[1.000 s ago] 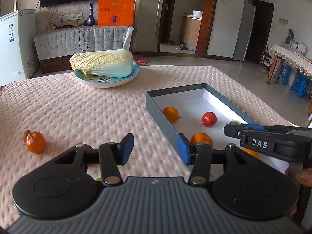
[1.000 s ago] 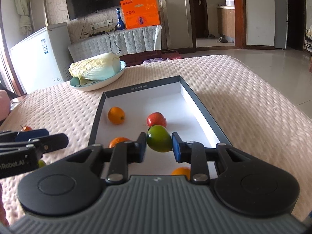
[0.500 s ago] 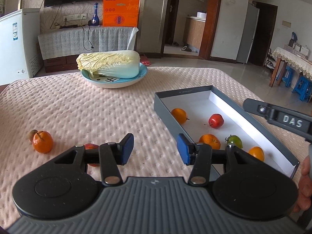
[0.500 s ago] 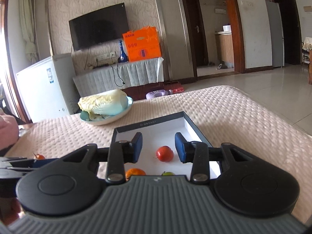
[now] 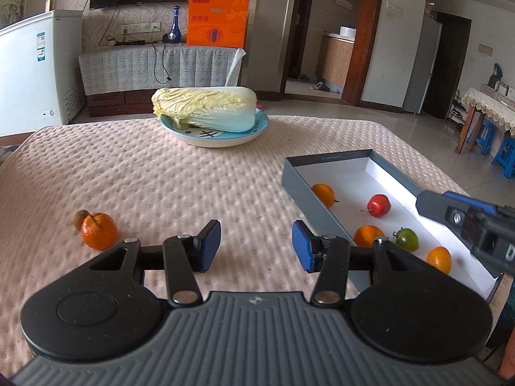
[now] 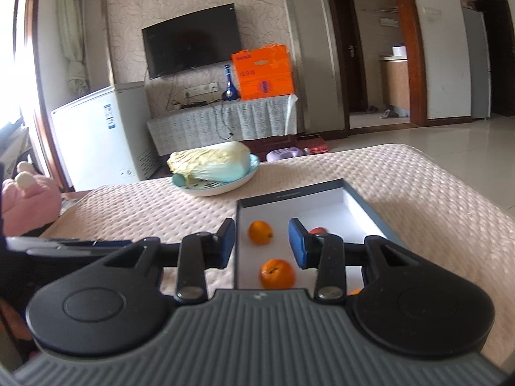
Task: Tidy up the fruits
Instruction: 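Move left tool to the red apple while right tool moves to the green lime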
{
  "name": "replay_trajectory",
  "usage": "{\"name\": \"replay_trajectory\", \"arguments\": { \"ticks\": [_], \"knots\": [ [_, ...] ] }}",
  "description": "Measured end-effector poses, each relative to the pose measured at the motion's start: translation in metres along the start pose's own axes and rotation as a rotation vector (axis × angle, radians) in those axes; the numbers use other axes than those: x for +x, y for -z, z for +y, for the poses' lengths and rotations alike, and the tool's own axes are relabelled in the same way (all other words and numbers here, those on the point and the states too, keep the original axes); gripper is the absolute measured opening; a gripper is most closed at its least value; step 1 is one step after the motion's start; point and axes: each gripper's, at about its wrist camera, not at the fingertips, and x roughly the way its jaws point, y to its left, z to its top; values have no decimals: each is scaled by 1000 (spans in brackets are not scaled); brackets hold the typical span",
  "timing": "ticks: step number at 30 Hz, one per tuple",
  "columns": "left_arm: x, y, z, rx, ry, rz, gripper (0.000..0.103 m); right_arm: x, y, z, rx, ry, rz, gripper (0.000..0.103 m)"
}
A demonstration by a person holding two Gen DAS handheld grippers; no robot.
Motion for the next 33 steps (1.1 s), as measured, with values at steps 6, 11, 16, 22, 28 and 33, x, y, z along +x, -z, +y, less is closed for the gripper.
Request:
{"name": "replay_trajectory", "arguments": {
  "ticks": [6, 11, 16, 22, 28, 33],
  "knots": [
    [-6, 1, 13, -10, -15, -5, 55, -2, 7, 21, -47, -36, 18, 39],
    [-9, 1, 25, -24, -30, -8, 55, -3, 15, 40, -74, -72, 39, 40],
    [-12, 2, 35, -33, -42, -11, 55, -4, 25, 60, -117, -116, 63, 39],
    [-17, 1, 53, -64, -65, -24, 55, -6, 33, 77, -149, -145, 86, 39],
    [-23, 1, 86, -125, -124, -31, 55, 1, 41, 95, -201, -172, 111, 39],
    [-28, 5, 113, -152, -169, -33, 55, 15, 45, 105, -204, -192, 152, 39]
  ]
}}
